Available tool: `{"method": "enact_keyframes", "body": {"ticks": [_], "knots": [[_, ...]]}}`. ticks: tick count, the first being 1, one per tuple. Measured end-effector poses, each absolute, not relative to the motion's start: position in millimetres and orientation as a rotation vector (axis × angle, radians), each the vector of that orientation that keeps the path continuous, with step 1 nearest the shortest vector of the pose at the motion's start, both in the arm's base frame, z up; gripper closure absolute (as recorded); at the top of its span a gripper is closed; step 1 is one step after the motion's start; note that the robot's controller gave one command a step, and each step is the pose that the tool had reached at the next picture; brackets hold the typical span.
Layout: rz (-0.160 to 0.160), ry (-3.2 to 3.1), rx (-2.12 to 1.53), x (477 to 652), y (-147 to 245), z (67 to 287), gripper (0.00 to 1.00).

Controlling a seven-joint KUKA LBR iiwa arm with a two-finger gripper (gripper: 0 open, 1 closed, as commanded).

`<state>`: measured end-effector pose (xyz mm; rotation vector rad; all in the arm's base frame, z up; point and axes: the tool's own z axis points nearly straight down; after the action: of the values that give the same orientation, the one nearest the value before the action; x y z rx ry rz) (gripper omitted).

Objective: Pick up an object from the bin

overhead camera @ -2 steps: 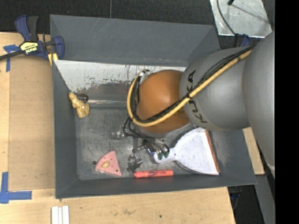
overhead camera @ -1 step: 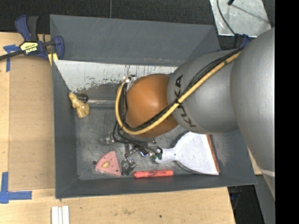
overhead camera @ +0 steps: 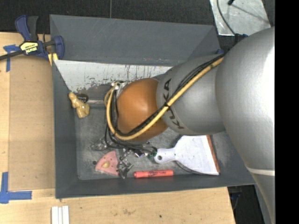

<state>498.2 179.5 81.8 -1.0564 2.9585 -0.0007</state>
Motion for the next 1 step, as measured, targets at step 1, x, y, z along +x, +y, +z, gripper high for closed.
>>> {"method": "enact_keyframes", "body": {"ticks": [1], "knots": [[-0.004, 2.885, -1.220, 501.1, 212.1, 76.3, 1.00]]}}
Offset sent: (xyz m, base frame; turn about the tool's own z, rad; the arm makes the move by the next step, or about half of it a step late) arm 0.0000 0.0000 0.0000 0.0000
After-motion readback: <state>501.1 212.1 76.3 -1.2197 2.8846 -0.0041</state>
